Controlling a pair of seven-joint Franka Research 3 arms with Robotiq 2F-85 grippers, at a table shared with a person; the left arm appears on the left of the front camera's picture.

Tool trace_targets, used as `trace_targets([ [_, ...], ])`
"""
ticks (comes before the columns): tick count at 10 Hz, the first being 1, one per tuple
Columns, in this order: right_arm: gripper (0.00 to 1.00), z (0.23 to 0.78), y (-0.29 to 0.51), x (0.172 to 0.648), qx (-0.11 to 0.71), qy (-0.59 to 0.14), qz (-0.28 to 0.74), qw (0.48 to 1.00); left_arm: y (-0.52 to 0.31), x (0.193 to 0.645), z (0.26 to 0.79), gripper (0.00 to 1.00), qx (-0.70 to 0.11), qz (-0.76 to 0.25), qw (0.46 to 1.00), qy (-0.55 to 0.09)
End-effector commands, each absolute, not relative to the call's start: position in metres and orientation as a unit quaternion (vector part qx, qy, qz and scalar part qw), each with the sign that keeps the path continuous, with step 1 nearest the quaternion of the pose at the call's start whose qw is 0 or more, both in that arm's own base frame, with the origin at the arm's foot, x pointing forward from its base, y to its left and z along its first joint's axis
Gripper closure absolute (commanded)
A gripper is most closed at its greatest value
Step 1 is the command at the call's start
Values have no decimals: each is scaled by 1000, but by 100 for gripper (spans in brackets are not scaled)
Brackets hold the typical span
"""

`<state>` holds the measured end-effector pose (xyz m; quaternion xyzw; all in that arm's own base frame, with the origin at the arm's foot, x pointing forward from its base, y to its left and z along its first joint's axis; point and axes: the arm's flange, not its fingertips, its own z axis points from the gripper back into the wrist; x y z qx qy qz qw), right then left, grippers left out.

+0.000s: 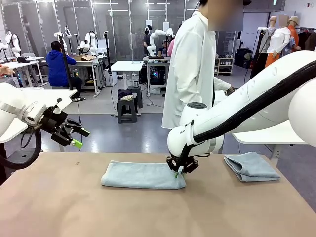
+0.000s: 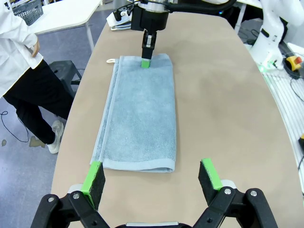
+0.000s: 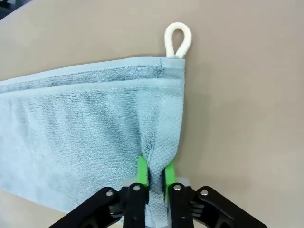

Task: Fold the towels and place them in the basket.
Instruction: When a person lays out a Towel with hook on the table, fold it in half twice.

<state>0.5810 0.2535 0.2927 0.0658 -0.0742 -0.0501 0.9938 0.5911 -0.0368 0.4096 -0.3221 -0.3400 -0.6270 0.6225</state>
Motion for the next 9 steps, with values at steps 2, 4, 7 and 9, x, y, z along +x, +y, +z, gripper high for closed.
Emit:
trace_targets([
  [2, 100, 285, 260, 579, 44, -71, -67, 994, -36, 589, 411, 0, -321, -627, 622, -341],
  [4, 100, 284, 251, 577, 43, -74, -61, 994, -36, 589, 411, 0, -321, -627, 622, -341],
  [7, 100, 295, 202, 572, 45, -96, -43, 993, -36, 589, 411, 0, -321, -627, 622, -341],
  [9, 100, 301, 178, 570, 41, -103, -37, 993, -36, 589, 411, 0, -321, -627, 622, -341],
])
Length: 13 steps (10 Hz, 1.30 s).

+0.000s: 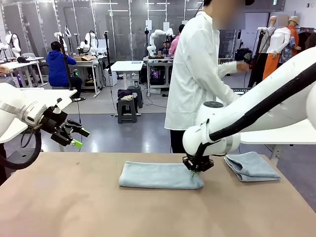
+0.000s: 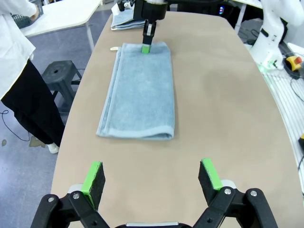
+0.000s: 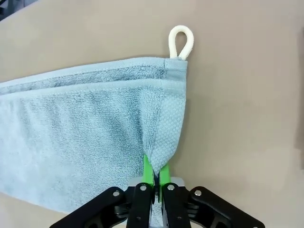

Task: Fold the towels and place them in the basket.
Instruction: When a person lays out a Towel with hook on the table, fold it in half twice.

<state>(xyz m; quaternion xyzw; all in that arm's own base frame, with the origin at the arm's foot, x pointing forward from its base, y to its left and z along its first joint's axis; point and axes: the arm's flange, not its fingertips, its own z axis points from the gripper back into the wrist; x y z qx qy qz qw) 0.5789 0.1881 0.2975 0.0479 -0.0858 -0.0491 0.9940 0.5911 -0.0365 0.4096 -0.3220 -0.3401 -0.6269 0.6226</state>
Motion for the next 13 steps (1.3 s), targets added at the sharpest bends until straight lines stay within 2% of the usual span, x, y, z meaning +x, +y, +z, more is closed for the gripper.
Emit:
trace_targets([
  [1, 100, 303, 170, 572, 40, -109, -39, 993, -36, 589, 411, 0, -321, -627, 622, -341],
  [4, 100, 324, 159, 574, 39, -130, -37, 990, -36, 589, 411, 0, -321, -627, 622, -341],
  [6, 100, 362, 182, 573, 28, -147, -30, 988, -36, 589, 411, 0, -321, -627, 622, -341],
  [9, 100, 400, 268, 577, -27, -148, -28, 988, -36, 589, 411, 0, -321, -627, 622, -341],
  [13, 100, 389, 377, 591, -10, -135, -37, 990, -36, 589, 411, 0, -321, -627, 622, -341],
])
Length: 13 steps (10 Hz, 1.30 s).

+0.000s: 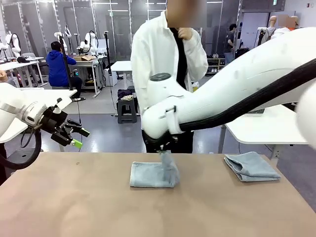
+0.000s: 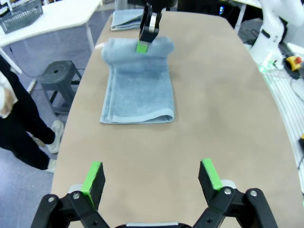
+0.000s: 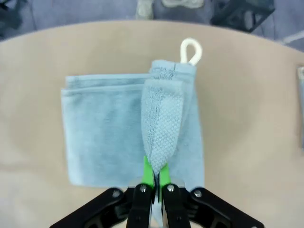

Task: Fold the towels and place them in the basket.
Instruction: When a person lays out a Towel with hook on the table, fold it in half twice.

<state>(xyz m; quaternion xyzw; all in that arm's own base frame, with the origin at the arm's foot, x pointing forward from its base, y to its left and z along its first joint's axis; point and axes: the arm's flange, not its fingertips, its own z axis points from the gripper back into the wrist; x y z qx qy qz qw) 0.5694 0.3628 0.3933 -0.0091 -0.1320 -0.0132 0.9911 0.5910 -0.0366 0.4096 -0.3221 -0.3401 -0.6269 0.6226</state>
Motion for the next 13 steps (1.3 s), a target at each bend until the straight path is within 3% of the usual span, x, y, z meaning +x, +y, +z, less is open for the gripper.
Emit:
trace_targets([
  [1, 100, 381, 391, 596, 4, -136, -43, 990, -36, 589, 411, 0, -321, -627, 622, -341],
  [9, 100, 353, 428, 597, 66, -86, -29, 994, -36, 589, 411, 0, -321, -627, 622, -341],
  [11, 75, 350, 427, 599, 76, -86, -34, 993, -36, 589, 411, 0, -321, -627, 622, -341],
  [12, 70, 350, 428, 598, 80, -85, -36, 993, -36, 589, 411, 0, -321, -627, 622, -341],
  [13, 55, 351, 427, 597, 83, -86, -37, 992, -36, 589, 411, 0, -321, -627, 622, -341],
])
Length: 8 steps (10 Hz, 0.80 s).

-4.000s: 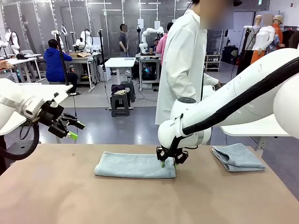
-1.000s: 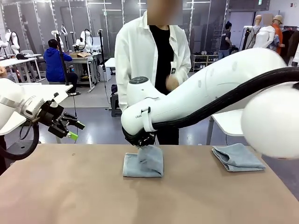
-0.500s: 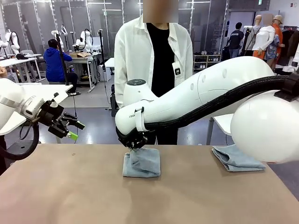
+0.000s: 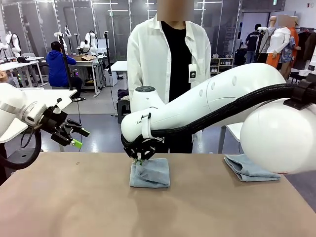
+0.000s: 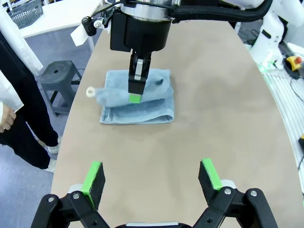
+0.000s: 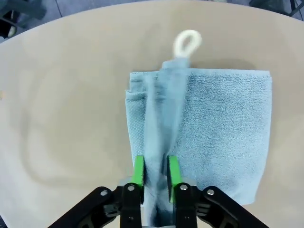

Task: Fold the towels and place them in the basket.
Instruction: When a person lays out a Towel with hook on the table, fold it in half twice.

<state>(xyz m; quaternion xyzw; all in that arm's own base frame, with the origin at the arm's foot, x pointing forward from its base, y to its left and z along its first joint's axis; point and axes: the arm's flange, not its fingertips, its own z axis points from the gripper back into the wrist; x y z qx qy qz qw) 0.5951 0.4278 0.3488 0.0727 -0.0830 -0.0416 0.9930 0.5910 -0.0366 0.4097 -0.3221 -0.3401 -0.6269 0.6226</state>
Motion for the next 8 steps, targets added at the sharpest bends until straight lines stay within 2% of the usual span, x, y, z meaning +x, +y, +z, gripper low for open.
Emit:
trace_targets([
  [1, 50, 353, 426, 595, 86, -88, -37, 992, -36, 589, 411, 0, -321, -627, 622, -341],
  [2, 35, 356, 424, 593, 92, -88, -37, 991, -36, 589, 411, 0, -321, -627, 622, -341],
  [3, 30, 360, 419, 590, 95, -90, -39, 991, -36, 589, 411, 0, -321, -627, 622, -341],
  [4, 15, 365, 409, 586, 102, -92, -38, 990, -36, 589, 411, 0, -321, -627, 622, -341],
  [5, 32, 374, 388, 583, 112, -103, -17, 988, -36, 589, 411, 0, -321, -627, 622, -341],
  [8, 32, 388, 283, 566, 194, -78, 8, 978, -36, 589, 411, 0, -321, -627, 622, -341],
])
